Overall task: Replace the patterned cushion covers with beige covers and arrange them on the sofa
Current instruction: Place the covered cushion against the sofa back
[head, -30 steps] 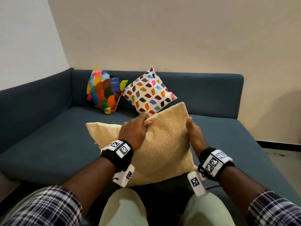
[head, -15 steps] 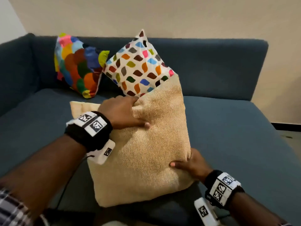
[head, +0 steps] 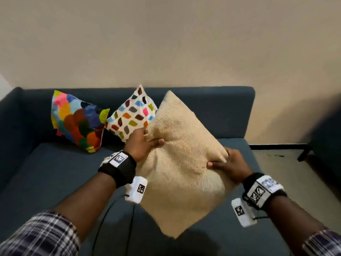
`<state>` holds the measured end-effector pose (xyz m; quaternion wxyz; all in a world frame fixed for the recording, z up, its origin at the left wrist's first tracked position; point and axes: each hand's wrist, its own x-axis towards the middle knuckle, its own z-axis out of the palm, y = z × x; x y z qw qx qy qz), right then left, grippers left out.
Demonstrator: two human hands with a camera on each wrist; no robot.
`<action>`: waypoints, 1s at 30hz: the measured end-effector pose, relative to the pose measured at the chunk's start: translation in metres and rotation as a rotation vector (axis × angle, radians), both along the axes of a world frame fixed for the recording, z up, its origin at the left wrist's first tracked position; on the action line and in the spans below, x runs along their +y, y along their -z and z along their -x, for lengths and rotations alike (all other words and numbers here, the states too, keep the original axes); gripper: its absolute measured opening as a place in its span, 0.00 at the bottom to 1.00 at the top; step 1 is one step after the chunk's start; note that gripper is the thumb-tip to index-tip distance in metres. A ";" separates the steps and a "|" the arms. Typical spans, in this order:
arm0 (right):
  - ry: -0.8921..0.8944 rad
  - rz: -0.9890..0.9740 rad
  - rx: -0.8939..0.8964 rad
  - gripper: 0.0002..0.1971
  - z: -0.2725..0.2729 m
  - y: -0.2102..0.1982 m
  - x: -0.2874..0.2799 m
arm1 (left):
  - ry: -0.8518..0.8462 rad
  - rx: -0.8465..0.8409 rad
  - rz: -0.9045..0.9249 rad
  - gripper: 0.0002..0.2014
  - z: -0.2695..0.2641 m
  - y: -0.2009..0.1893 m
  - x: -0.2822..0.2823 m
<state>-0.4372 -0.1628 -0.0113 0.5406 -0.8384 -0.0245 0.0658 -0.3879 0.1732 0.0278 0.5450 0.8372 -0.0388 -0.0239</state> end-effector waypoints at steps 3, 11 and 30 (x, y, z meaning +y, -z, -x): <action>0.033 0.172 -0.046 0.21 -0.014 -0.067 -0.026 | 0.040 0.045 0.099 0.18 -0.003 -0.035 -0.022; 0.170 0.485 -0.040 0.19 -0.082 -0.099 -0.078 | 0.121 0.064 -0.019 0.30 -0.094 -0.040 -0.075; 0.158 0.743 0.209 0.16 -0.370 0.068 -0.175 | 0.076 0.300 -0.176 0.17 -0.367 0.104 -0.200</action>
